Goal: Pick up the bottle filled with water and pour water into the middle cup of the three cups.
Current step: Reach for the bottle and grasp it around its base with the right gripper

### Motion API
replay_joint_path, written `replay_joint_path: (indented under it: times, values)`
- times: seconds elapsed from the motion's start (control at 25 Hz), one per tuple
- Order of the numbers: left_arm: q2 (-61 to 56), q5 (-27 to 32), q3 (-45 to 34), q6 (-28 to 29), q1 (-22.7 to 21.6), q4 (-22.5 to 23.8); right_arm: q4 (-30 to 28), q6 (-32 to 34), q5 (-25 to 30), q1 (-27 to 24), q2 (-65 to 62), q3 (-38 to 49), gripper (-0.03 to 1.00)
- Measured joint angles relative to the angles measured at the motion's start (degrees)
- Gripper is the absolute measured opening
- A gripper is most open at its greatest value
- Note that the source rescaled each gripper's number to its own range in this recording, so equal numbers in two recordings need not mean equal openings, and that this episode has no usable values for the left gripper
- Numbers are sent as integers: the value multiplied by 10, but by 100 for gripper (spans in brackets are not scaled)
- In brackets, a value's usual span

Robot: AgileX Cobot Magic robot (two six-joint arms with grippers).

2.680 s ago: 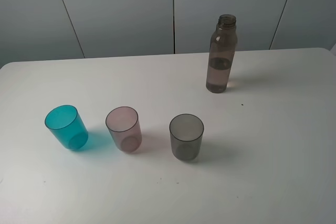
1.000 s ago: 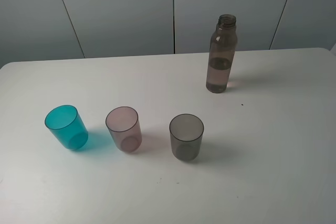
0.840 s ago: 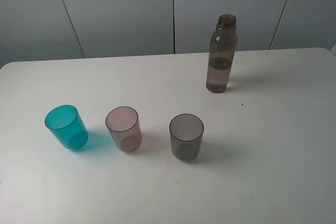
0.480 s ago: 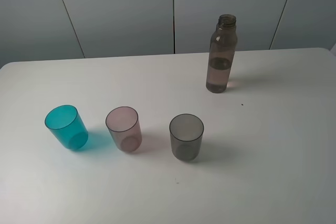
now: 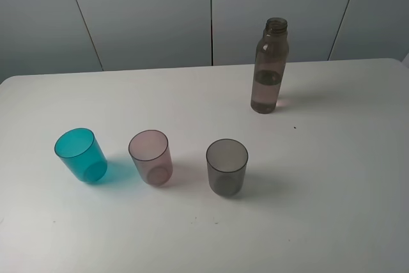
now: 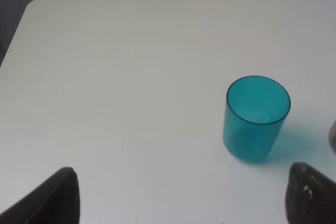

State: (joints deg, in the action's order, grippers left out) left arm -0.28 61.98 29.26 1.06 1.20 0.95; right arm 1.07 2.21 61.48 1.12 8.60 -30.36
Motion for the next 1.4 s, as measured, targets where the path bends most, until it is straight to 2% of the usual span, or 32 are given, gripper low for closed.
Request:
replay_joint_path:
  times: [0.2,0.44,0.56,0.64,0.8,0.96,1.24,1.4]
  values:
    - [0,0,0,1,0,0,0,0,-86,0,127,-58,98]
    - [0,0,0,2,0,0,8,0,-247,0,264,-82,98]
    - [0,0,0,2,0,0,12,0,-306,6,331,-82,98]
    - [0,0,0,2,0,0,11,0,-326,29,373,-82,98]
    - [0,0,0,2,0,0,10,0,-365,110,456,-82,98]
    - [0,0,0,2,0,0,10,0,-439,166,532,-82,98]
    - [0,0,0,2,0,0,10,-8,-575,220,679,-82,98]
    - [0,0,0,2,0,0,9,-8,-639,232,744,-82,98]
